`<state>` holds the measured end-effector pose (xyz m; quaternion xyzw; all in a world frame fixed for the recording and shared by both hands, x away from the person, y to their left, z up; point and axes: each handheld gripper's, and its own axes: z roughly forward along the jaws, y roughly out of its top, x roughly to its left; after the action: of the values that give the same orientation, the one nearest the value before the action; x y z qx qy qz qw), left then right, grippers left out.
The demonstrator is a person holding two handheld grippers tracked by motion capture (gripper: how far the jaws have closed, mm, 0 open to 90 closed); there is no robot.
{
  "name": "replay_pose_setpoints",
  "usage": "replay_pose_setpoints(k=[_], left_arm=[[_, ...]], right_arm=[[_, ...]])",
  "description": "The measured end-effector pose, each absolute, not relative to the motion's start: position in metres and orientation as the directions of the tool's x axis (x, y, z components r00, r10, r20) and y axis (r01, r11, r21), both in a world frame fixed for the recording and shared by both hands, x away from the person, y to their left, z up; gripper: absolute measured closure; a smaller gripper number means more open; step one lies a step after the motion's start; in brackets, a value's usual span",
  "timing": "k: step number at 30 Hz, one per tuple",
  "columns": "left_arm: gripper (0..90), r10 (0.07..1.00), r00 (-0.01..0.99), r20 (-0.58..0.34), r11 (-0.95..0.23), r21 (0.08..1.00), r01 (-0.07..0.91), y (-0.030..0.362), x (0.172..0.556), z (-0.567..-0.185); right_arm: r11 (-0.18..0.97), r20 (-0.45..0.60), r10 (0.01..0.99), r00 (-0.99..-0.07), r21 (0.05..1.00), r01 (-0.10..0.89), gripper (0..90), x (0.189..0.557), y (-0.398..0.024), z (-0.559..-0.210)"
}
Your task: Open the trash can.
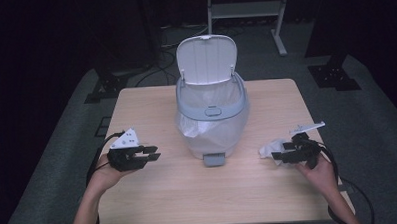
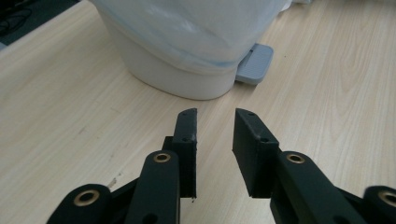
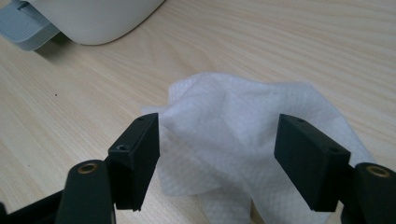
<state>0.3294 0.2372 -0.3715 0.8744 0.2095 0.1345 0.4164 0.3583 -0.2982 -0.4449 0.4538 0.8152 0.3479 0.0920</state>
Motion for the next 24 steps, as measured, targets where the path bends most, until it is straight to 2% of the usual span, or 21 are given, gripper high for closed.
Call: replay_pose_setpoints(k=[17,24], left_arm=[[59.6,0.49,0.87,0.062,-0.569,0.778,0.265,0.233,0.329,-0.401],[57.7,0.497,0.866,0.055,-0.573,0.77,0.28,0.234,0.329,-0.413]], right_arm=[[0.346,0.134,0.84,-0.526,0.616,0.708,36.3,0.368,-0.292,-0.46],[0.386,0.069,0.848,-0.526,0.6,0.701,39.0,0.369,-0.283,-0.465]])
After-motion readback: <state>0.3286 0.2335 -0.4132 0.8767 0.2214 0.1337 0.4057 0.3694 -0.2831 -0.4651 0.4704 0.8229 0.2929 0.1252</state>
